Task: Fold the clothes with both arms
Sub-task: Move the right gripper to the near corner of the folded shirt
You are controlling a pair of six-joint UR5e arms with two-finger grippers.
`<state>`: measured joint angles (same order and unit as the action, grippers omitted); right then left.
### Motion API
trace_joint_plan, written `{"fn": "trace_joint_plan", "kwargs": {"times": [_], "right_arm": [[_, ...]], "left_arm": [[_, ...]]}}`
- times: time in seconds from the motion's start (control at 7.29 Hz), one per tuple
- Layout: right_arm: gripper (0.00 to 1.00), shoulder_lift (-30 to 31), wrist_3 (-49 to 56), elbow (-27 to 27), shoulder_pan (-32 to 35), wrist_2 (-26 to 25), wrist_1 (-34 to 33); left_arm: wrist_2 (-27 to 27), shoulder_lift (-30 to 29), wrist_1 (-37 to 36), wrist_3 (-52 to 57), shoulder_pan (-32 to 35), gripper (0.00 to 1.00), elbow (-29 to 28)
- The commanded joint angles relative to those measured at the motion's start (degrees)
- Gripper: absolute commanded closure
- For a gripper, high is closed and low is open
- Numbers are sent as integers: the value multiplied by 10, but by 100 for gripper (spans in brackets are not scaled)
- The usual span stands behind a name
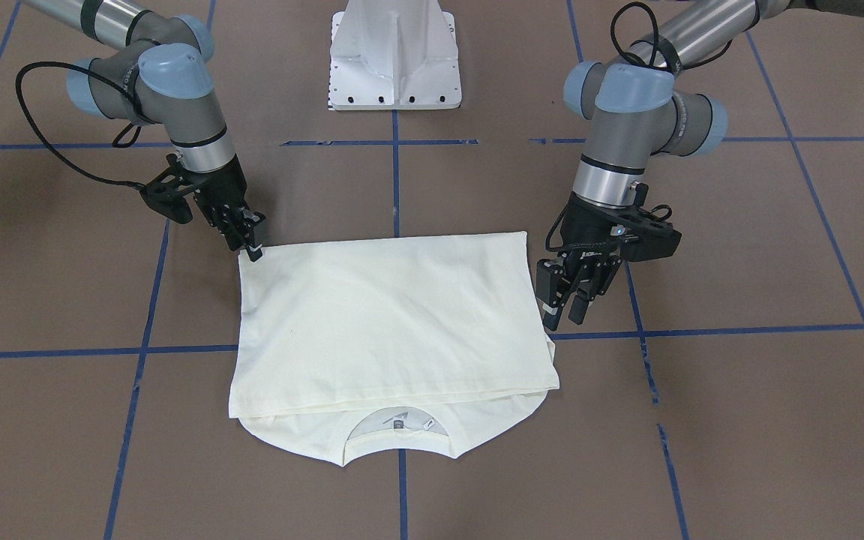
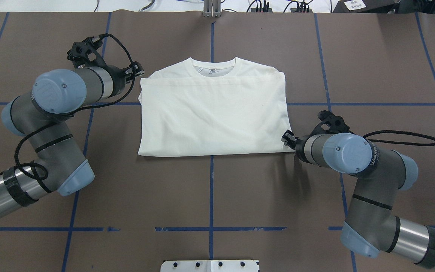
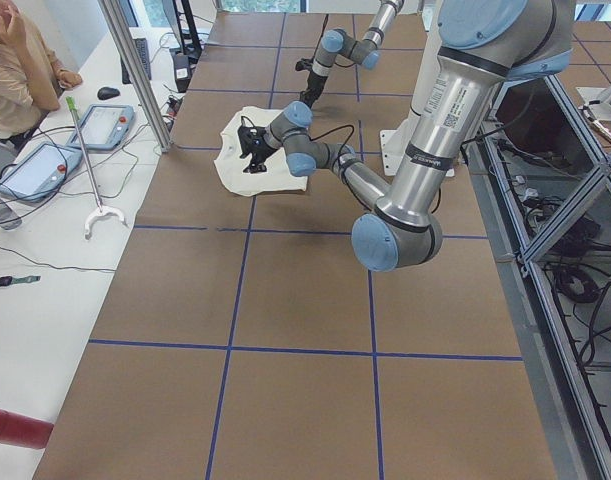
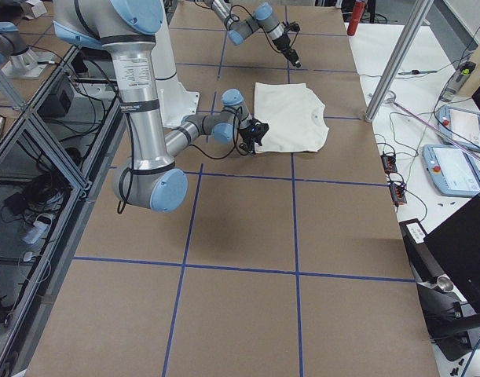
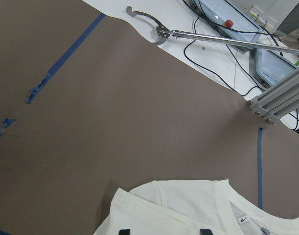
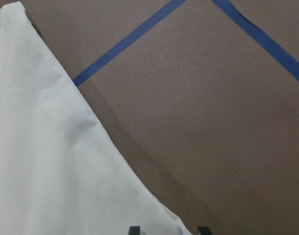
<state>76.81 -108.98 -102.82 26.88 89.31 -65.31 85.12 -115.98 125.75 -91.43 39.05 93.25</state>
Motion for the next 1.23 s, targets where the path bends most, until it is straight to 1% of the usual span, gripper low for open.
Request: {"fn": "trace_joint_plan", "kwargs": {"times": [0.0, 0.14, 0.27, 0.41, 0.55, 0.69, 0.82, 0.96, 1.1], "right_arm": [[52, -1, 1, 3, 0, -5, -2], [60, -2, 0, 3, 0, -5, -2], [94, -2, 0, 3, 0, -5, -2], [100, -3, 0, 2, -2, -5, -2], [100, -1, 0, -2, -2, -3, -3], [100, 11, 0, -17, 0, -3, -2], [100, 29, -1, -45, -3, 1, -3], [100, 29, -4, -56, -11, 2, -3], [100, 32, -4, -55, -10, 2, -3]], "left_arm": [[0, 1, -1, 0, -1, 43, -4], [0, 0, -1, 0, -1, 43, -4], [0, 0, -1, 0, -1, 43, -4], [0, -1, -1, -1, -1, 43, -4], [-1, 1, -2, -1, -1, 43, -3], [0, 0, -2, -1, -1, 43, -3], [0, 0, -2, -1, -3, 43, -3], [0, 0, -5, -1, -4, 43, -4], [0, 1, -5, -1, -6, 43, -4]]}}
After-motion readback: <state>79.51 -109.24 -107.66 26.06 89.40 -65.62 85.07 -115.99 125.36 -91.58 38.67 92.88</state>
